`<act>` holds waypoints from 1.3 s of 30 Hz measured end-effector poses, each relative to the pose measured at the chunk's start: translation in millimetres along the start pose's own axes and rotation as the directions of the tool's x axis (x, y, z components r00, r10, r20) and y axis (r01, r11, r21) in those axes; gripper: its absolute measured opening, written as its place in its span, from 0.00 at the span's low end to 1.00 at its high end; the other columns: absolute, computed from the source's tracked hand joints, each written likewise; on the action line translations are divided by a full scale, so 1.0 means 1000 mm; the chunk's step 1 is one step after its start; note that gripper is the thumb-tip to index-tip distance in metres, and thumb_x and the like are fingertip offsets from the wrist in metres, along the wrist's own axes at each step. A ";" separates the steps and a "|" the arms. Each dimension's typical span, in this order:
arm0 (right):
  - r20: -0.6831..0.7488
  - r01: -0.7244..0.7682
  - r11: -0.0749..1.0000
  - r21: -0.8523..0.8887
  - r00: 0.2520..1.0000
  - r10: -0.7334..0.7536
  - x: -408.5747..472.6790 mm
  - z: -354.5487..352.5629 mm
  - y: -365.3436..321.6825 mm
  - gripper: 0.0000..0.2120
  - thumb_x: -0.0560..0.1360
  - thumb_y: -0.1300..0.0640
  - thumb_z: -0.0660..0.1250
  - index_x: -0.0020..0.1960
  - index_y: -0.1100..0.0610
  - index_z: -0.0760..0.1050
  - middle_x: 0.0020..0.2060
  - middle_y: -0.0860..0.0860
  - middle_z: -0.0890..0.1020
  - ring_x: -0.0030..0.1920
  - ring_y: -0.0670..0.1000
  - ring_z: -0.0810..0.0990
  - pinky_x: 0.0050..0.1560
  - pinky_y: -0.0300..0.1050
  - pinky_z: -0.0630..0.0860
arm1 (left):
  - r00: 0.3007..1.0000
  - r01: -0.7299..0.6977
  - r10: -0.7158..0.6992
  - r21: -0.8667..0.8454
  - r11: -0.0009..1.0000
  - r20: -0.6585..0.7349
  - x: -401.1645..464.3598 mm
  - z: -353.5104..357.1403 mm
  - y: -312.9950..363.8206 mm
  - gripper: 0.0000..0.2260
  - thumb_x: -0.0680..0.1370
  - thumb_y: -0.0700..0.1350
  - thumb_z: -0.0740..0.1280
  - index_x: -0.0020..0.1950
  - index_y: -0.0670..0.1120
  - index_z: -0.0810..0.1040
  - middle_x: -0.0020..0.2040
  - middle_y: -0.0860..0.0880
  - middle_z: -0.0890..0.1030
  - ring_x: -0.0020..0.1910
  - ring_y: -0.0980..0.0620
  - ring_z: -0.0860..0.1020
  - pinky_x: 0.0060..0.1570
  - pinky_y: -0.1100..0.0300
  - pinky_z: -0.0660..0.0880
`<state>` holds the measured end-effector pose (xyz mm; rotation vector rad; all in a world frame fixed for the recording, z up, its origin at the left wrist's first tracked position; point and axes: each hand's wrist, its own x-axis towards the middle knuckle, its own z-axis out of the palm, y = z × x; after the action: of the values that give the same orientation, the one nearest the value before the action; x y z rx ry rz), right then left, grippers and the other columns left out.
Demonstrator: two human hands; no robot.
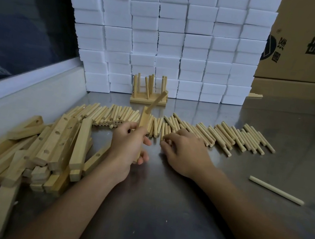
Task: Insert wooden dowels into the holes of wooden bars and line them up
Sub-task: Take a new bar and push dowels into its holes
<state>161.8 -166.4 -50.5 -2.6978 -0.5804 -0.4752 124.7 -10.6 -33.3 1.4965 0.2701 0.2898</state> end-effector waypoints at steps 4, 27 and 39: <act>-0.087 -0.018 1.000 -0.012 0.996 0.017 -0.001 -0.003 -0.001 0.14 0.80 0.44 0.61 0.49 0.52 0.81 0.46 0.49 0.80 0.50 0.53 0.77 0.49 0.48 0.70 | 0.998 0.035 -0.031 -0.072 0.997 0.052 -0.001 0.002 0.000 0.04 0.78 0.36 0.62 0.49 0.40 0.76 0.43 0.40 0.81 0.22 0.47 0.73 0.20 0.61 0.65; -0.013 -0.198 0.975 0.105 0.980 0.201 -0.003 -0.013 -0.002 0.11 0.78 0.61 0.60 0.60 0.58 0.68 0.51 0.55 0.71 0.48 0.54 0.70 0.48 0.47 0.70 | 0.989 0.016 0.005 -0.143 0.990 0.148 0.006 -0.001 -0.009 0.07 0.82 0.45 0.63 0.60 0.51 0.75 0.38 0.47 0.79 0.22 0.53 0.69 0.19 0.63 0.60; -0.324 -0.007 0.953 0.302 0.940 0.110 -0.009 -0.011 -0.014 0.22 0.82 0.45 0.59 0.34 0.57 0.69 0.25 0.49 0.71 0.29 0.53 0.71 0.32 0.52 0.69 | 0.981 0.004 0.019 -0.115 0.993 0.195 0.005 0.000 -0.009 0.04 0.82 0.43 0.64 0.53 0.49 0.78 0.37 0.47 0.79 0.23 0.52 0.69 0.20 0.63 0.60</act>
<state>145.4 -161.4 -40.3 -2.2720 -0.4308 -0.7508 129.4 -9.2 -42.2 1.4009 0.0888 0.1593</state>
